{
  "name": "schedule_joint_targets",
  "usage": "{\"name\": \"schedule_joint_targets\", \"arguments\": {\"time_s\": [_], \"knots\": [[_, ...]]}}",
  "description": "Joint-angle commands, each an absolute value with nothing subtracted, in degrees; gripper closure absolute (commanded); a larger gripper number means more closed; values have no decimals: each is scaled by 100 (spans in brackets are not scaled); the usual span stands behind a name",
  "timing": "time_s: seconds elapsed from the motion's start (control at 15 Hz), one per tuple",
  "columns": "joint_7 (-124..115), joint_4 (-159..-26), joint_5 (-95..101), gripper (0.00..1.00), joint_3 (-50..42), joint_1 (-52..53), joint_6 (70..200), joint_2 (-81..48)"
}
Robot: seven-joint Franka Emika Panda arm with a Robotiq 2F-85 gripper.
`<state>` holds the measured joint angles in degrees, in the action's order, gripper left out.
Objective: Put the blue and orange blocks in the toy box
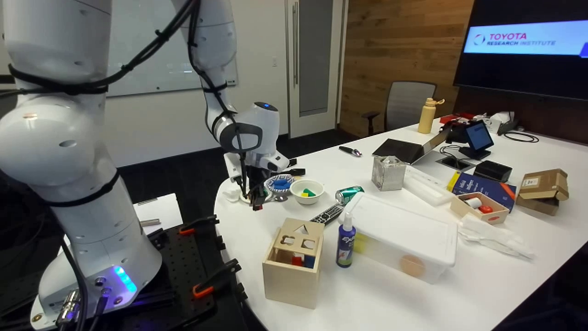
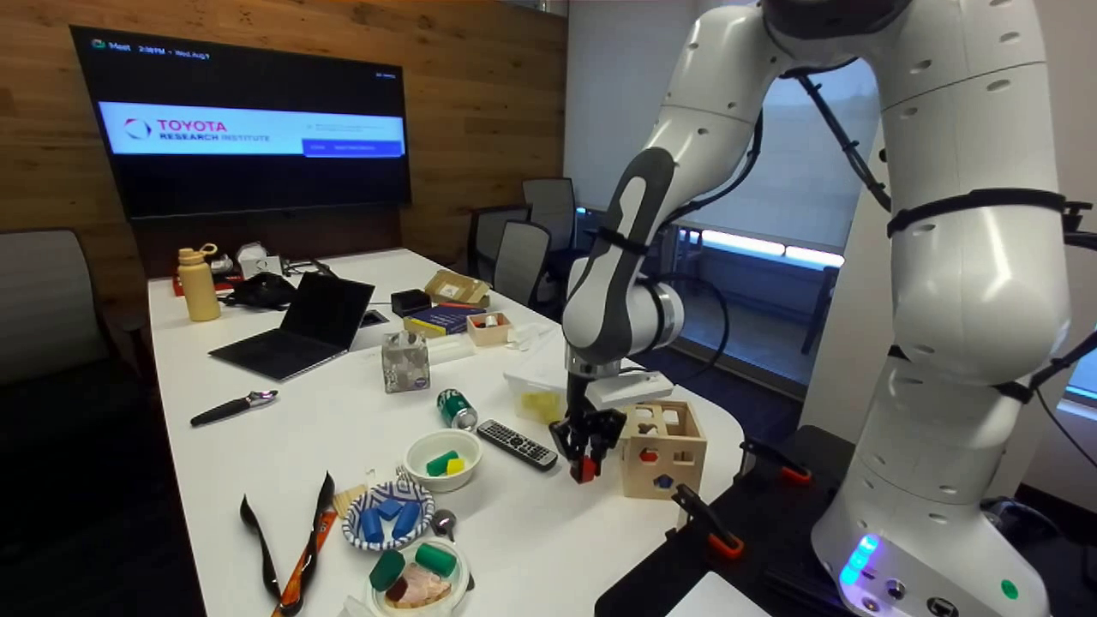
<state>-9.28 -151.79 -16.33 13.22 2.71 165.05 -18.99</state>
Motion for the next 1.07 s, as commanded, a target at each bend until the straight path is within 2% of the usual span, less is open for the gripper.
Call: {"name": "schedule_joint_targets", "arguments": {"time_s": [0.0,0.2,0.53,1.0], "knots": [[-1263,-15701,-2108,92,1100,58,16184,-769],[-1939,-15678,-1412,92,254,203,16312,-567],[-3074,-15155,59,92,-778,213,16129,-949],[-3463,-14677,90,92,-1119,257,15851,-1473]]}}
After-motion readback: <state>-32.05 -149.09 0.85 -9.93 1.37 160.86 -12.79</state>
